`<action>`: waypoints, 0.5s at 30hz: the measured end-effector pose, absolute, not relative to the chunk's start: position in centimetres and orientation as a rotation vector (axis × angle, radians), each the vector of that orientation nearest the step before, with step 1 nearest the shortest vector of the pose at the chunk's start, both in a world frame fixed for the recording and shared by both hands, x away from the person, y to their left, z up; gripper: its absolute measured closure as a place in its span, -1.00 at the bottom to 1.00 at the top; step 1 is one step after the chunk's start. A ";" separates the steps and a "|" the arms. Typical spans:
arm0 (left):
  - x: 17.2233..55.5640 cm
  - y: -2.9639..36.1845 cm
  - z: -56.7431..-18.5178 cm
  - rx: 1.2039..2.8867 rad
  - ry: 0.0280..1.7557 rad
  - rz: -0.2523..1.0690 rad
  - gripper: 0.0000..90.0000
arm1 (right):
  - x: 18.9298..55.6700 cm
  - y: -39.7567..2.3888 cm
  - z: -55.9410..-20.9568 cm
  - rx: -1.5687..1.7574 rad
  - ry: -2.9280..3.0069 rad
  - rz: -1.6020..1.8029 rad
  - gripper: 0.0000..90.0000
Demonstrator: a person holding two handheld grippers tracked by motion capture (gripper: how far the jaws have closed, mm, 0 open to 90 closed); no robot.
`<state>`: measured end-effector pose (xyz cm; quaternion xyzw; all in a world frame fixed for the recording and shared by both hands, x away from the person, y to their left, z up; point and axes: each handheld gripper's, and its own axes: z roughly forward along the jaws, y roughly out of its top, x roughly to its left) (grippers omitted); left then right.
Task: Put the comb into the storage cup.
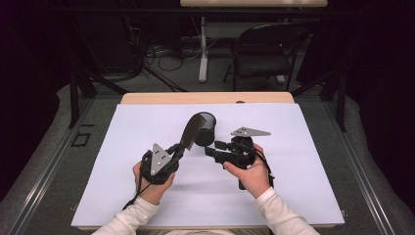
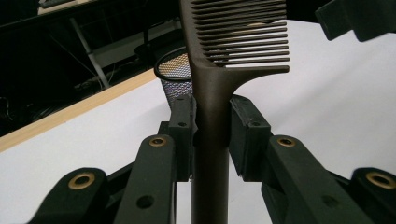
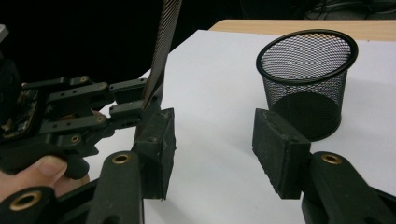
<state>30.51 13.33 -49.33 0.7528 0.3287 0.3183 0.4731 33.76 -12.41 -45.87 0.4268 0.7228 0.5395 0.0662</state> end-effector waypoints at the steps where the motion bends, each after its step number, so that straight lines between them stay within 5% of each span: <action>1: 30.5 13.3 -49.4 1.842 0.805 0.778 0.60 | 33.9 -12.4 -45.8 1.295 2.183 1.627 0.09; 15: 30.5 13.3 -49.4 1.839 0.812 0.781 0.60 | 35.3 -12.5 -43.9 1.444 2.150 1.673 0.13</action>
